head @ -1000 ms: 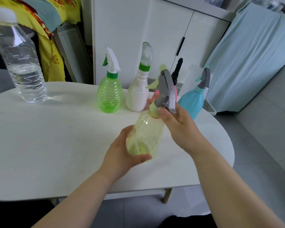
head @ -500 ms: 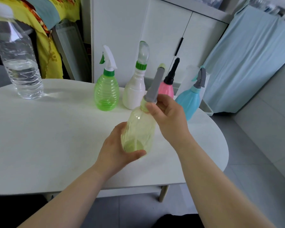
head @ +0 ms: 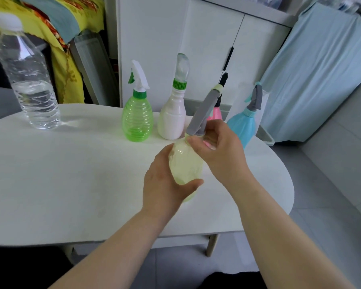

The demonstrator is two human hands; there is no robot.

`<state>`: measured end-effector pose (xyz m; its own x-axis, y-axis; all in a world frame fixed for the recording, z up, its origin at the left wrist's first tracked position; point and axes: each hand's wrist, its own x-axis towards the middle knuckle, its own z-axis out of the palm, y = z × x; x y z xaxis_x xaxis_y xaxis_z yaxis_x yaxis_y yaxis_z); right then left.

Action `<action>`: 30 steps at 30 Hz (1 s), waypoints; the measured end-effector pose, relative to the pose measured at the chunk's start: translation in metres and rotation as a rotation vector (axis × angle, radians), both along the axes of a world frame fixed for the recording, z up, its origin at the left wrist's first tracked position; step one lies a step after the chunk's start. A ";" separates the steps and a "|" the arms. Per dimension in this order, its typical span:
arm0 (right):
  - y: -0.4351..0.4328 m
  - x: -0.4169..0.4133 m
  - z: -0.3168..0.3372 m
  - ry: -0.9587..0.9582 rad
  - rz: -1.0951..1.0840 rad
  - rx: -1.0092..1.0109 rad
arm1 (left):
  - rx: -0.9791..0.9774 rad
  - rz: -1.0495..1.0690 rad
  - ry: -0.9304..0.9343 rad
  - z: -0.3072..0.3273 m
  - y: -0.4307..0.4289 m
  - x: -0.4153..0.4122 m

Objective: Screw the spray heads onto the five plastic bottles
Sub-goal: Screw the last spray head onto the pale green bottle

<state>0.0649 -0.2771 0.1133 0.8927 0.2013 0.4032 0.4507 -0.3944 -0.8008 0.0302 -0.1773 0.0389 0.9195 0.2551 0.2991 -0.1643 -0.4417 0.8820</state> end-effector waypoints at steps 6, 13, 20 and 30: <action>-0.014 0.011 0.026 0.164 0.195 -0.183 | -0.091 -0.302 0.097 0.009 0.028 0.007; -0.021 0.013 0.025 0.190 0.182 -0.204 | -0.082 -0.379 0.102 0.022 0.033 0.020; -0.025 0.011 0.024 0.124 0.124 -0.205 | -0.062 -0.373 0.104 0.028 0.018 0.023; -0.025 0.009 0.018 0.121 0.101 -0.087 | 0.198 -0.061 0.092 0.035 -0.007 0.015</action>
